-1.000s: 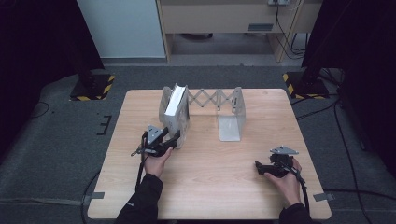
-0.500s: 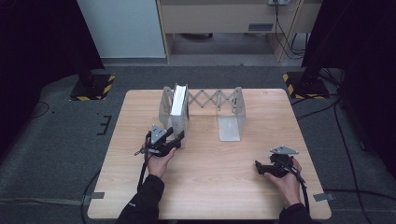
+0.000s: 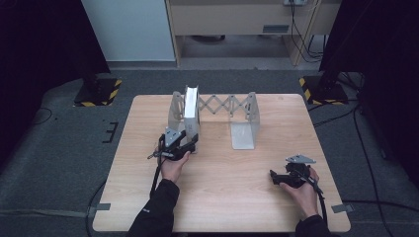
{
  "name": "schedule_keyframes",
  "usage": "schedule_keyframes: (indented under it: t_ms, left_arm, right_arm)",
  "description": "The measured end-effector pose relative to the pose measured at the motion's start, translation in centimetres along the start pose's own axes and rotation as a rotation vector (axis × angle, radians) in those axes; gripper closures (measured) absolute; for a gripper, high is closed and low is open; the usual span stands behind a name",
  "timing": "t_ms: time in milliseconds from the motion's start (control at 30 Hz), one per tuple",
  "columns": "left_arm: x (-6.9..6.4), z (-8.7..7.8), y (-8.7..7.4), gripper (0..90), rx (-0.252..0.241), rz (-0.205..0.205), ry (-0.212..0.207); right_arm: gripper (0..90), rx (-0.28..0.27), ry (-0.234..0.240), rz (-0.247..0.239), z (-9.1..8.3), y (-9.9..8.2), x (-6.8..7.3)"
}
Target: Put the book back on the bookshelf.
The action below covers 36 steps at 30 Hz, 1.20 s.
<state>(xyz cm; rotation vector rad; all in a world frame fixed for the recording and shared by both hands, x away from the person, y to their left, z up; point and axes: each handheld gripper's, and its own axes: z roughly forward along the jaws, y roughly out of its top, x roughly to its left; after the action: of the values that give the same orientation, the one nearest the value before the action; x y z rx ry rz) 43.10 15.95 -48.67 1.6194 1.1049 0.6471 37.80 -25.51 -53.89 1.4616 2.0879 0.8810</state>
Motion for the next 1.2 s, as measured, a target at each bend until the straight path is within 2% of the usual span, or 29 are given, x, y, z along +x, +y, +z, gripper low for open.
schedule_keyframes:
  t_ms: [133,267,433,533,600,767,900,1000,1200]
  left_arm:
    - [0.3,0.4,-0.1,45.6,-0.018,-0.004,0.001]
    - [0.4,0.7,0.3,45.4,0.001,0.006,0.007]
    - [0.4,1.1,0.3,44.4,-0.002,0.000,-0.003]
    - [0.4,0.8,0.4,44.5,0.014,-0.014,-0.003]
    - [0.3,0.3,0.5,43.0,0.026,-0.002,-0.003]
    - [0.7,-1.8,0.7,37.7,0.023,-0.013,-0.023]
    - [1.3,-3.8,0.6,31.7,0.097,-0.020,-0.036]
    - [1.8,-5.2,-0.3,30.2,0.094,-0.059,-0.057]
    - [2.7,-7.0,-2.8,27.9,0.179,-0.049,-0.035]
  right_arm:
    - [5.9,-0.001,0.000,-0.002,0.0,0.0,0.0]
    - [5.9,0.000,0.000,-0.001,0.0,0.0,0.0]
    - [5.9,-0.001,-0.001,-0.001,0.0,0.0,0.0]
    - [5.9,0.000,0.001,-0.001,0.0,0.0,0.0]
    - [5.9,0.000,0.002,-0.002,0.0,0.0,0.0]
    - [5.9,0.001,0.000,0.001,0.0,0.0,0.0]
    - [5.9,0.000,0.001,-0.001,0.0,0.0,0.0]
    - [5.9,0.000,0.001,-0.001,0.0,0.0,0.0]
    - [6.0,0.001,0.001,-0.002,0.0,0.0,0.0]
